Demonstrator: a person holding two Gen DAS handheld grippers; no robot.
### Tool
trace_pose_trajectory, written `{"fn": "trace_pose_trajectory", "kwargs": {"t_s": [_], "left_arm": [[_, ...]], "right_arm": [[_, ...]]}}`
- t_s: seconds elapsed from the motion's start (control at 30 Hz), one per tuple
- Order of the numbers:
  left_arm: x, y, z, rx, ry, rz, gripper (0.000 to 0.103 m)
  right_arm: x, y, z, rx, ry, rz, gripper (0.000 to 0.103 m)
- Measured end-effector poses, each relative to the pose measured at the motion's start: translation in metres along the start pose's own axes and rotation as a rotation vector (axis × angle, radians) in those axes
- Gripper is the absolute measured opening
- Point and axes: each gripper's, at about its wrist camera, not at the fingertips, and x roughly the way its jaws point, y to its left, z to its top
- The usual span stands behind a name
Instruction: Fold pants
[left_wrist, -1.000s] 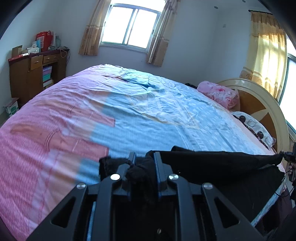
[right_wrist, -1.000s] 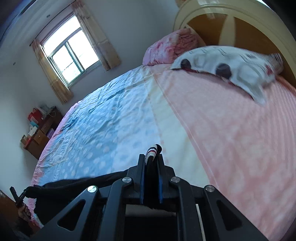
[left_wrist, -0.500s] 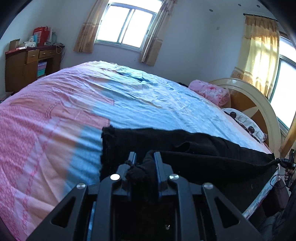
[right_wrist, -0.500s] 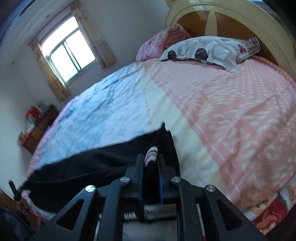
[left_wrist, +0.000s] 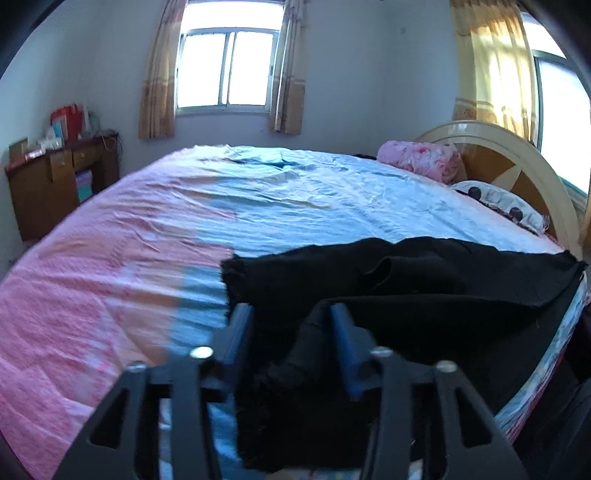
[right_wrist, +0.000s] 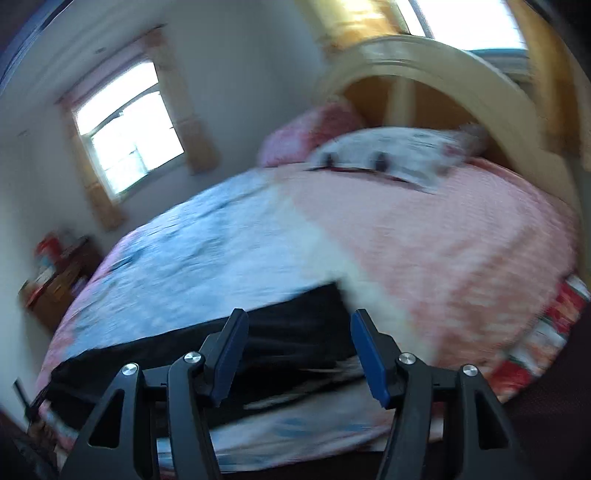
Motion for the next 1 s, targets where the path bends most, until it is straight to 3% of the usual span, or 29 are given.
{"fn": "trace_pose_trajectory", "kwargs": {"t_s": [0.07, 0.17, 0.33, 0.37, 0.43, 0.5, 0.6, 0.63, 0.7, 1.0], "left_arm": [[-0.010, 0.005, -0.002, -0.008, -0.001, 0.011, 0.070], [-0.023, 0.011, -0.008, -0.010, 0.016, 0.011, 0.075], [-0.041, 0.017, -0.023, -0.050, 0.071, -0.003, 0.084], [-0.044, 0.018, -0.028, -0.054, 0.091, -0.014, 0.090], [-0.046, 0.016, -0.035, -0.046, 0.139, -0.039, 0.093], [-0.048, 0.016, -0.042, -0.031, 0.165, 0.000, 0.093], [-0.053, 0.020, -0.047, -0.124, 0.163, -0.054, 0.091], [-0.053, 0.022, -0.048, -0.194, 0.154, -0.104, 0.091], [-0.048, 0.019, -0.047, -0.249, 0.143, -0.145, 0.081], [-0.019, 0.000, -0.025, -0.180, 0.158, -0.092, 0.050]], "right_arm": [[0.013, 0.038, -0.001, -0.082, 0.052, 0.082, 0.060], [0.040, 0.102, -0.015, -0.213, 0.148, 0.216, 0.060], [0.091, 0.206, -0.068, -0.416, 0.337, 0.433, 0.060], [0.096, 0.218, -0.077, -0.446, 0.356, 0.461, 0.060], [0.107, 0.251, -0.101, -0.538, 0.403, 0.519, 0.060], [0.113, 0.272, -0.117, -0.580, 0.423, 0.556, 0.060], [0.123, 0.292, -0.131, -0.617, 0.420, 0.552, 0.060], [0.127, 0.297, -0.133, -0.626, 0.417, 0.530, 0.060], [0.134, 0.303, -0.138, -0.640, 0.418, 0.497, 0.060], [0.151, 0.354, -0.180, -0.972, 0.380, 0.405, 0.059]]}}
